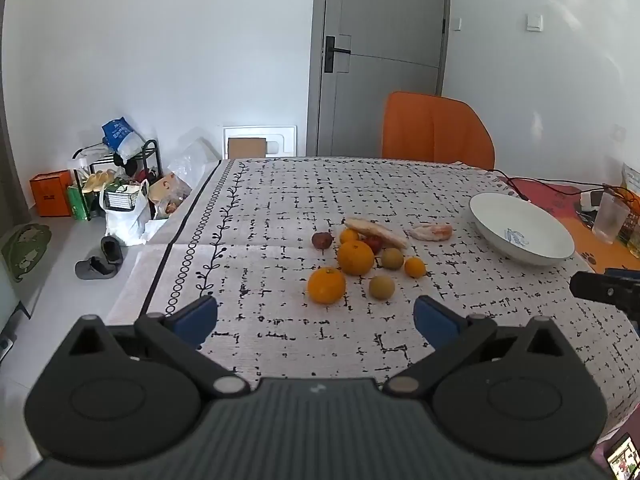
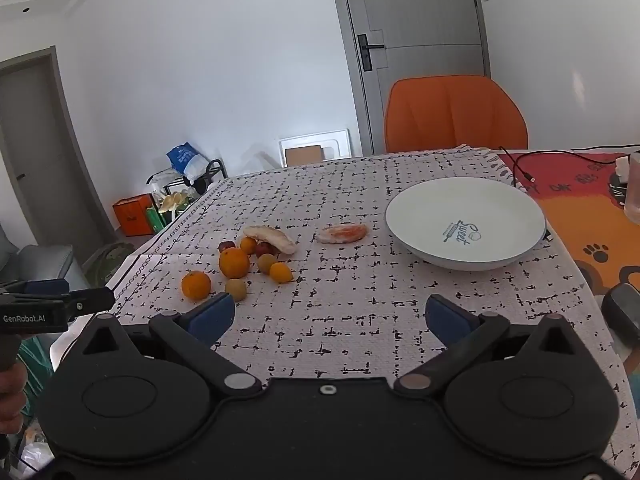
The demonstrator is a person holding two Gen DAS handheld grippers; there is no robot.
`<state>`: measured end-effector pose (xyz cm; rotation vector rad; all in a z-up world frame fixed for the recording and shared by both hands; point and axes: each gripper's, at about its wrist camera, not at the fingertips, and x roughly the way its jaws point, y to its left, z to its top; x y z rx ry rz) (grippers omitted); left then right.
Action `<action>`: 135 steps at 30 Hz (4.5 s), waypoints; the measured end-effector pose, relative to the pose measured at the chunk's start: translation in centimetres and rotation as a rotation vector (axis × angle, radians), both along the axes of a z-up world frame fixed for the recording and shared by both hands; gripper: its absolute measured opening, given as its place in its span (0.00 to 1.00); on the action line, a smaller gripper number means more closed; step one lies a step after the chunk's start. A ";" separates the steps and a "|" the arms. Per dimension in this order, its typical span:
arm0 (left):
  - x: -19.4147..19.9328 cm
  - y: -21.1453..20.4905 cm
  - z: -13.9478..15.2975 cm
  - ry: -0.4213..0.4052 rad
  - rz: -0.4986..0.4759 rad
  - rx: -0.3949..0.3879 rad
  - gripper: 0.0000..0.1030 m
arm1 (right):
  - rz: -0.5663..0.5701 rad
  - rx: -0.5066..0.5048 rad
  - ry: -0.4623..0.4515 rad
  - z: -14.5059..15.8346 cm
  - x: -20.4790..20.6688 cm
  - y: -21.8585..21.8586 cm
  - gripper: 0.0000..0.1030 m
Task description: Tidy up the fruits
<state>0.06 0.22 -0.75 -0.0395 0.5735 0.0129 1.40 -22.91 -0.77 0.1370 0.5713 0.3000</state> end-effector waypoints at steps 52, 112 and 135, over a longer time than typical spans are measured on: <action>-0.7 1.2 0.7 -0.025 0.014 0.006 1.00 | 0.011 -0.014 0.003 -0.1 -0.3 0.4 1.00; 7.7 2.0 -4.7 -0.016 0.004 -0.102 0.82 | 0.158 0.054 0.012 -4.1 8.4 3.7 1.00; 11.8 1.5 -8.0 0.071 -0.052 -0.144 0.38 | 0.221 0.014 0.087 -6.7 12.9 5.9 0.66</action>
